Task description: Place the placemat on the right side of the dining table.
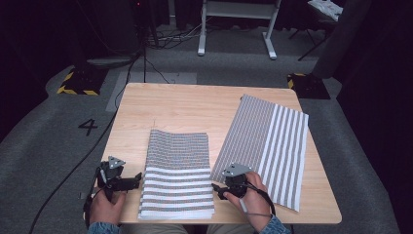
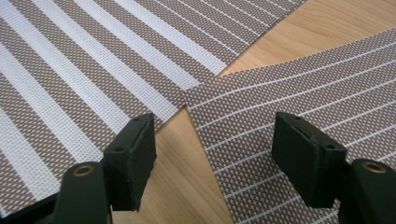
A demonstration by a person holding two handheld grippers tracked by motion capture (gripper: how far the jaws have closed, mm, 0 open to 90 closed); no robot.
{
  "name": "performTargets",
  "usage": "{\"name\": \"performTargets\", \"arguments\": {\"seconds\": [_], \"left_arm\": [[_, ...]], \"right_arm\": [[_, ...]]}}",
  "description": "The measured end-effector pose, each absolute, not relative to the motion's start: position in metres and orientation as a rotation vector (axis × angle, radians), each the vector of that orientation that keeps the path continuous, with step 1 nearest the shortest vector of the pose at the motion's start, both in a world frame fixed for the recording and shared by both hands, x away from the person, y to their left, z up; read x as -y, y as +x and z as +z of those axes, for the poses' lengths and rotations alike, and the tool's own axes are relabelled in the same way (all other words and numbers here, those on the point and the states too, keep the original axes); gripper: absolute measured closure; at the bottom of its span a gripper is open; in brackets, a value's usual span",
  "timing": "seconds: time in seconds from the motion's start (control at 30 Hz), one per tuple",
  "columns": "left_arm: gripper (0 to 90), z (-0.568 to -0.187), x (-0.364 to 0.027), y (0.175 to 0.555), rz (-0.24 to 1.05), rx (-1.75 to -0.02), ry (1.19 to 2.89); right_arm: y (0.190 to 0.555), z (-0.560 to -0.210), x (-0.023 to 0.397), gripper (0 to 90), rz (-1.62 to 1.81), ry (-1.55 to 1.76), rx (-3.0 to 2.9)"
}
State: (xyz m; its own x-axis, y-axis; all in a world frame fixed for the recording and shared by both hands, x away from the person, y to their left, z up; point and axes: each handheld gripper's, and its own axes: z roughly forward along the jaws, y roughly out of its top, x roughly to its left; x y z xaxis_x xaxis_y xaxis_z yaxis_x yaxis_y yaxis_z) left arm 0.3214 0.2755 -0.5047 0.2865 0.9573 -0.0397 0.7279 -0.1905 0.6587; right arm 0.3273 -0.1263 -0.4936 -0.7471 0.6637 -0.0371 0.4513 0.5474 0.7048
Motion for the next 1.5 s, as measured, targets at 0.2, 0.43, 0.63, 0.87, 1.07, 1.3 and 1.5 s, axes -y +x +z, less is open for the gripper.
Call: {"name": "performTargets", "arguments": {"seconds": [0.2,0.43,0.63,0.87,1.07,1.3,1.5], "left_arm": [[0.2,-0.505,-0.276,0.322,0.520,-1.500,1.991],[0.3,-0.505,-0.276,0.322,0.520,-1.500,1.991],[0.2,-0.505,-0.276,0.321,0.520,-1.500,1.991],[0.3,-0.505,-0.276,0.322,0.520,-1.500,1.991],[0.2,-0.505,-0.276,0.322,0.520,-1.500,1.991],[0.2,-0.505,-0.276,0.322,0.520,-1.501,1.991],[0.2,-0.505,-0.276,0.322,0.520,-1.501,1.990]], "right_arm": [[0.336,-0.497,0.125,30.1,0.999,0.977,-2.468],[0.339,-0.498,0.132,53.4,1.048,1.008,-2.414],[0.345,-0.496,0.138,71.4,1.031,1.022,-2.415],[0.351,-0.482,0.144,85.6,0.927,0.975,-2.447],[0.351,-0.464,0.160,85.6,0.978,0.956,-2.421],[0.342,-0.448,0.183,84.8,1.044,0.896,-2.462],[0.330,-0.447,0.204,83.9,1.053,0.865,-2.509]]}}
